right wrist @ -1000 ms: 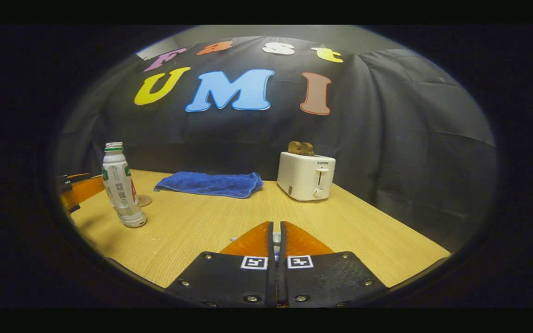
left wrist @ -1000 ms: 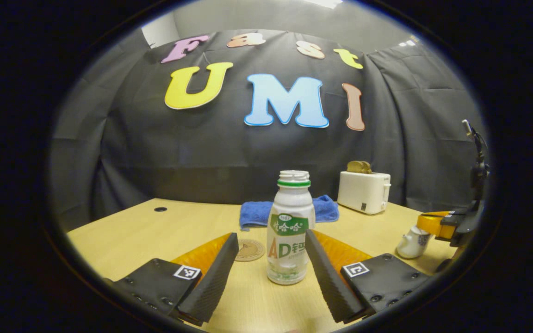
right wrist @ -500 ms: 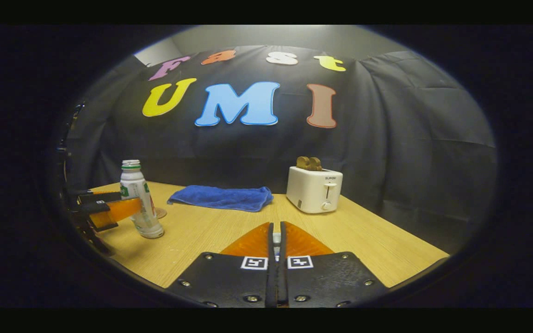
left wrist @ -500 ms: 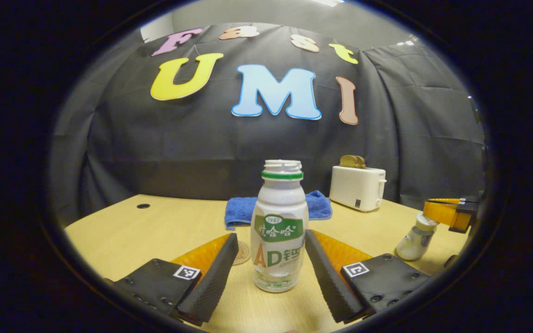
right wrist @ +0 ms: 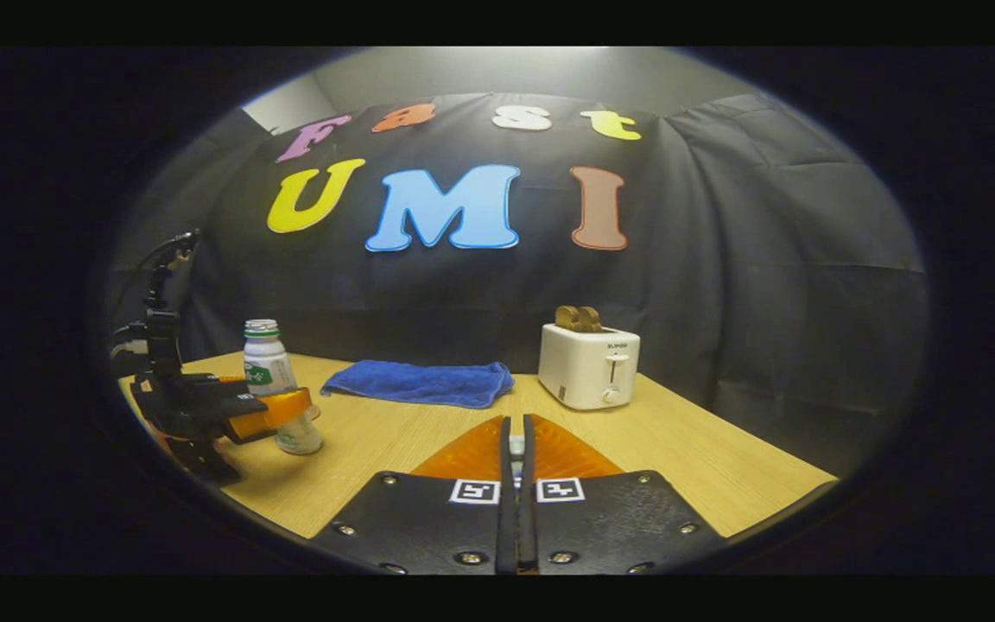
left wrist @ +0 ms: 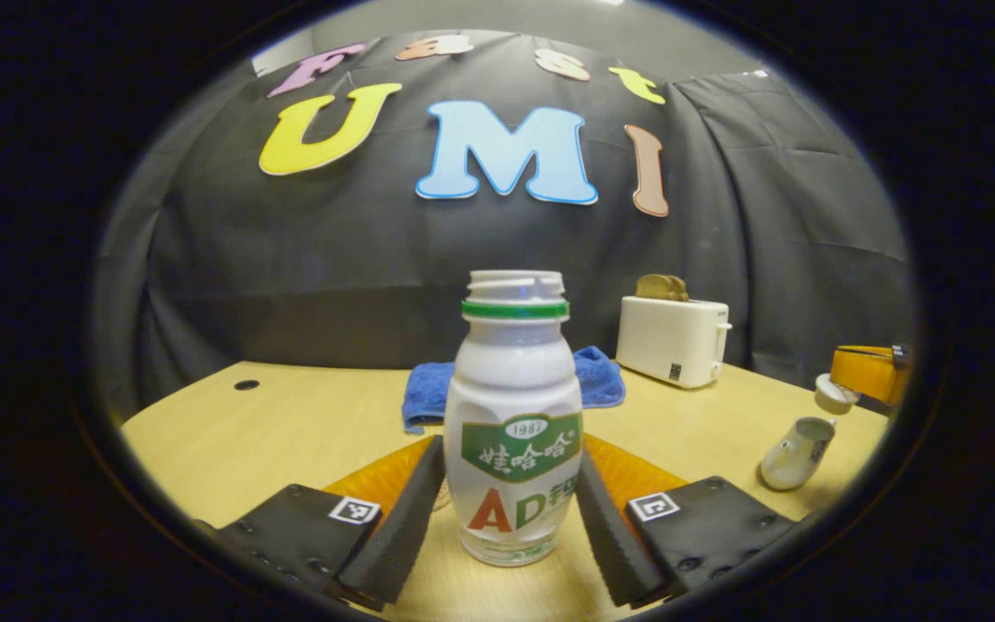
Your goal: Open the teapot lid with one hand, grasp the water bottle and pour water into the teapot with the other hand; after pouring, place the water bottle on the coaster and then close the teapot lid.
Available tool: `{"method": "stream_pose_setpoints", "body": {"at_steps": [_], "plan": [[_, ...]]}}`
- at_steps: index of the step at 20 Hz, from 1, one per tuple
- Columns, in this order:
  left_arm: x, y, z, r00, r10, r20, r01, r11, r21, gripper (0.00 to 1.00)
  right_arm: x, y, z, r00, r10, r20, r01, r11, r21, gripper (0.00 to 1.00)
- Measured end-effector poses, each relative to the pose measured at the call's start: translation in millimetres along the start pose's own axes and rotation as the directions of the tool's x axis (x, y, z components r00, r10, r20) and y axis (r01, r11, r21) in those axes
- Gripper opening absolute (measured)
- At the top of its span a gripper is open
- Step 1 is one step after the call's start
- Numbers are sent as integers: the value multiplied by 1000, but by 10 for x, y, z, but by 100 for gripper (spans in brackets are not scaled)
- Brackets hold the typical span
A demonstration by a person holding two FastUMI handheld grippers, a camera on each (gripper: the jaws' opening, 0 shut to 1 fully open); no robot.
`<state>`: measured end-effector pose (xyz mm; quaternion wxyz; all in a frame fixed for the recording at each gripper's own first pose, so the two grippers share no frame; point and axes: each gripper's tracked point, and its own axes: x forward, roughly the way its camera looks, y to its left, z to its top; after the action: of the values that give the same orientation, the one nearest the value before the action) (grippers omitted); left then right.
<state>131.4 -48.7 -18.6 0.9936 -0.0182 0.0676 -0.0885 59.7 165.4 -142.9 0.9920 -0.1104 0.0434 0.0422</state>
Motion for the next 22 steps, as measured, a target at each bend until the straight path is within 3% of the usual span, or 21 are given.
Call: {"method": "stream_pose_setpoints", "body": {"at_steps": [1,2,3,4,6,7,8,9,10,15,20,22], "plan": [[-47,19,31,1000,9,1,-9,1000,1,85,-26,4,-17,1000,3,-1,-3,1000,-2,1],[-75,-10,27,1000,-3,-6,3,1000,-4,84,-58,1,-28,1000,5,-2,-5,1000,-4,17],[-117,-45,49,1000,-15,-8,15,1000,-10,84,-100,8,-36,1000,10,-4,-10,1000,0,17],[-167,-64,98,1000,-23,-3,23,1000,-8,83,-147,13,-48,1000,16,-6,-15,1000,6,1],[-262,-139,194,999,-37,17,36,999,32,82,-263,12,-53,1000,25,-7,-25,1000,12,1],[-307,-197,232,998,-49,26,47,997,67,80,-324,-7,-53,1000,25,-5,-25,1000,13,17],[-346,-245,266,998,-57,30,53,993,107,79,-399,-29,-42,1000,24,0,-24,1000,13,17],[-372,-314,259,997,-67,25,63,987,147,78,-483,-62,-53,1000,21,0,-21,1000,14,1],[-388,-392,237,997,-81,16,77,980,185,82,-564,-95,-54,1000,17,-1,-17,1000,20,1],[-395,-781,98,989,-143,-32,145,923,356,82,-893,-260,-122,1000,-14,-14,14,1000,24,1],[-362,-1032,82,985,-165,-47,167,858,486,77,-1117,-382,-201,999,-28,-23,29,999,38,1],[-329,-1075,75,987,-154,-52,158,828,539,83,-1173,-404,-280,999,-26,-37,28,999,46,1]]}}
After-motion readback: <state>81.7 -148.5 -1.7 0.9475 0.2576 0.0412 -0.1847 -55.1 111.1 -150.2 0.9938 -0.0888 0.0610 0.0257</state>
